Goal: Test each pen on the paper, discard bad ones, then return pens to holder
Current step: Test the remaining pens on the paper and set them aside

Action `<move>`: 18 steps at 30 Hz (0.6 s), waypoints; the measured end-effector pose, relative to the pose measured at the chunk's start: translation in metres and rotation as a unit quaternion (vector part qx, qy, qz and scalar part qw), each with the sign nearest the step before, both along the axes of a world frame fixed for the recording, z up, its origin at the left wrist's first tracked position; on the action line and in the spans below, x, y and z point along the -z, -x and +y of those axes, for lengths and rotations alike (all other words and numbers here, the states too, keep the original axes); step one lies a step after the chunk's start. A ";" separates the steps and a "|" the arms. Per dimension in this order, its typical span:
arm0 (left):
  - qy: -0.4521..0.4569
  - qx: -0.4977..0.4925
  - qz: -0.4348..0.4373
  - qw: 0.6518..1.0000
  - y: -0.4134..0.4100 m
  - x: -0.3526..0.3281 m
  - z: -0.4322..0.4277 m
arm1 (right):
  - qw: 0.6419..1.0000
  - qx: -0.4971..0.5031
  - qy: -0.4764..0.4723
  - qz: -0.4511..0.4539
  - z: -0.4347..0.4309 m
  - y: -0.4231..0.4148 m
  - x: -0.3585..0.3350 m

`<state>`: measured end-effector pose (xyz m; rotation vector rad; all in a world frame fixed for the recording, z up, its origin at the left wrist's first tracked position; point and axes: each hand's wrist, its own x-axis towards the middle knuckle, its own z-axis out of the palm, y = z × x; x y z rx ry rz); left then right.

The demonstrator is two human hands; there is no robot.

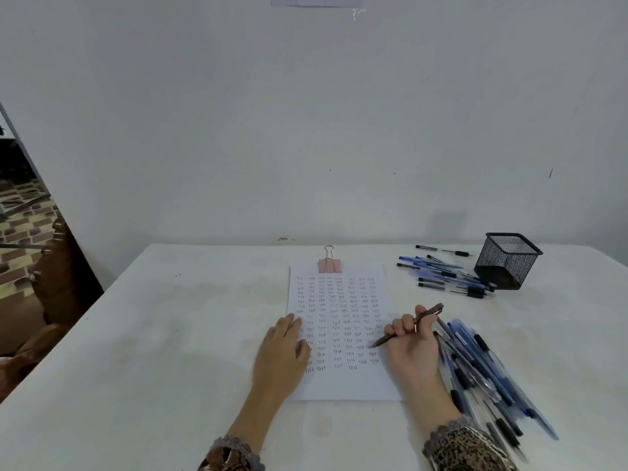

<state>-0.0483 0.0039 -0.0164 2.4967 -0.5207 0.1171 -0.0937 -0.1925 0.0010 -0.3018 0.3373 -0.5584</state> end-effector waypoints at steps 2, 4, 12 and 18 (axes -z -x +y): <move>-0.001 -0.001 -0.004 1.000 -0.001 0.002 0.000 | 1.000 0.000 -0.003 -0.002 0.000 0.001 -0.001; -0.004 -0.002 0.000 1.000 -0.002 0.004 0.000 | 1.000 -0.004 -0.005 -0.004 0.001 0.002 -0.003; 0.100 -0.010 0.026 0.995 0.002 -0.002 0.001 | 0.996 -0.085 -0.024 0.002 -0.002 0.004 -0.005; 0.165 -0.041 0.028 0.985 0.016 -0.008 -0.003 | 0.977 -0.137 0.146 0.075 -0.006 0.026 -0.027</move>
